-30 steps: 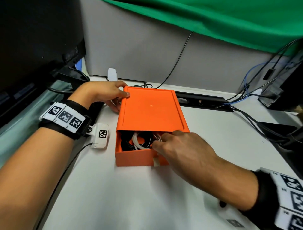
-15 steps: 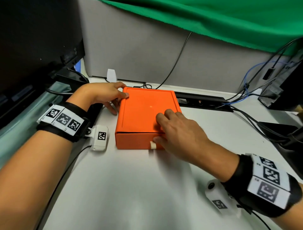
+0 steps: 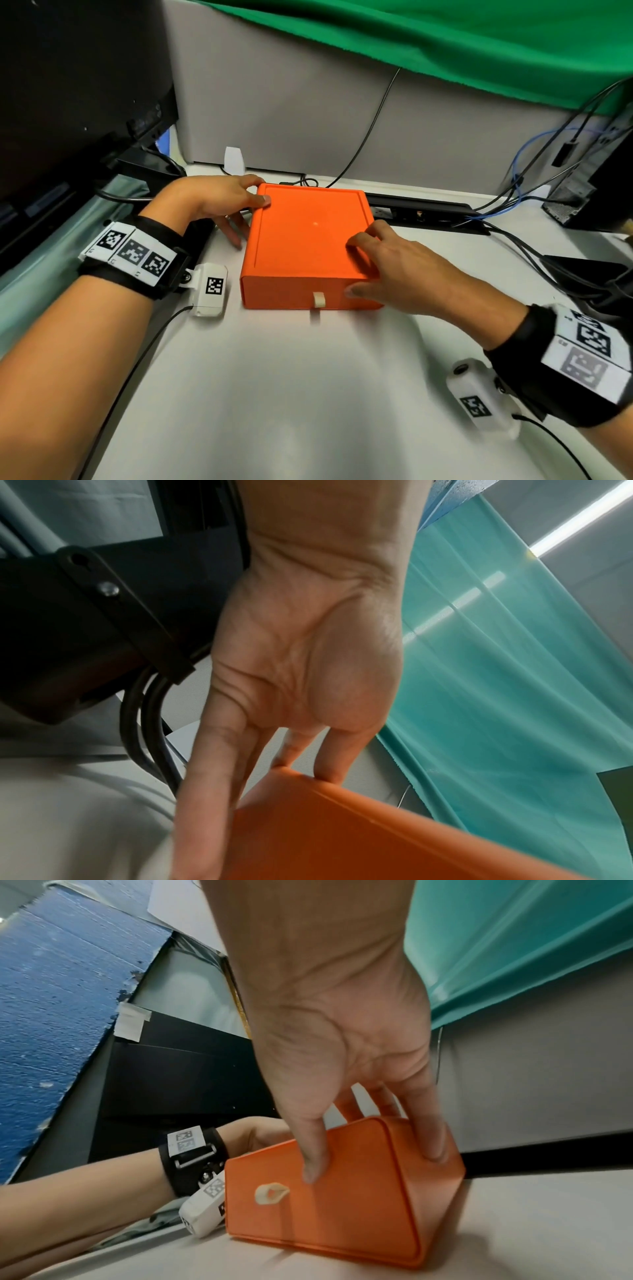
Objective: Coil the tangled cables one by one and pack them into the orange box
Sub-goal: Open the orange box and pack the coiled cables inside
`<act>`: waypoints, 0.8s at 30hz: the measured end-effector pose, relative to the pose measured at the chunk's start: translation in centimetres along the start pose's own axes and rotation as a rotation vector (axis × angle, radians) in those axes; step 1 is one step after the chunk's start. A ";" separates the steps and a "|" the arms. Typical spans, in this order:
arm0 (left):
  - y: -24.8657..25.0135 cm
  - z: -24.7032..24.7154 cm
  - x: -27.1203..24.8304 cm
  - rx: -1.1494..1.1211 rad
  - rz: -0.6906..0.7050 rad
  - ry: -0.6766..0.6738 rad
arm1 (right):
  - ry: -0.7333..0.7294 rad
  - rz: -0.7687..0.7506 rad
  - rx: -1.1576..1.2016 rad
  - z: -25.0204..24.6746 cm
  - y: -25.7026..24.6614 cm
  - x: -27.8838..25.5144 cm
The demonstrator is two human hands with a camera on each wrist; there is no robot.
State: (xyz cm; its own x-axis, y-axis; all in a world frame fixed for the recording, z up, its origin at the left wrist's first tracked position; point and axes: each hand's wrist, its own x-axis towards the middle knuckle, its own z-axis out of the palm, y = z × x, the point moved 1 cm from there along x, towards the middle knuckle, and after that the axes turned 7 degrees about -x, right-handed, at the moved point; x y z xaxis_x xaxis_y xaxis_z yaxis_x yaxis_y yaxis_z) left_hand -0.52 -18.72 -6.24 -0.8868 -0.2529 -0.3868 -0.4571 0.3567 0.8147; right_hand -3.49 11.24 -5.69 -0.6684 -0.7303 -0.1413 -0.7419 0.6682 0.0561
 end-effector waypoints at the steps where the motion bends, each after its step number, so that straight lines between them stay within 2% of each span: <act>1: 0.0 0.1 0.0 0.002 -0.002 -0.005 | 0.007 -0.002 0.010 0.1 0.0 -0.1; 9: 0.5 0.1 -0.7 -0.003 -0.006 -0.048 | 0.022 0.017 -0.091 0.1 -0.8 -0.4; 16: 1.0 0.3 -1.6 0.045 0.019 -0.071 | 0.019 0.023 -0.057 -0.4 -1.0 0.2; 24: 1.3 0.3 -1.7 0.047 -0.005 -0.017 | 0.007 0.015 0.081 -1.0 -0.5 0.3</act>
State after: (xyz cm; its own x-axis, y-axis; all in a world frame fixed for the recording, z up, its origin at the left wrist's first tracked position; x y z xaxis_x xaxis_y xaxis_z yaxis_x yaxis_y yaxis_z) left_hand 0.37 -17.54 -4.69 -0.8852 -0.2399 -0.3985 -0.4641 0.3971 0.7918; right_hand -3.35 10.59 -4.80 -0.6800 -0.7208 -0.1345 -0.7252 0.6882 -0.0217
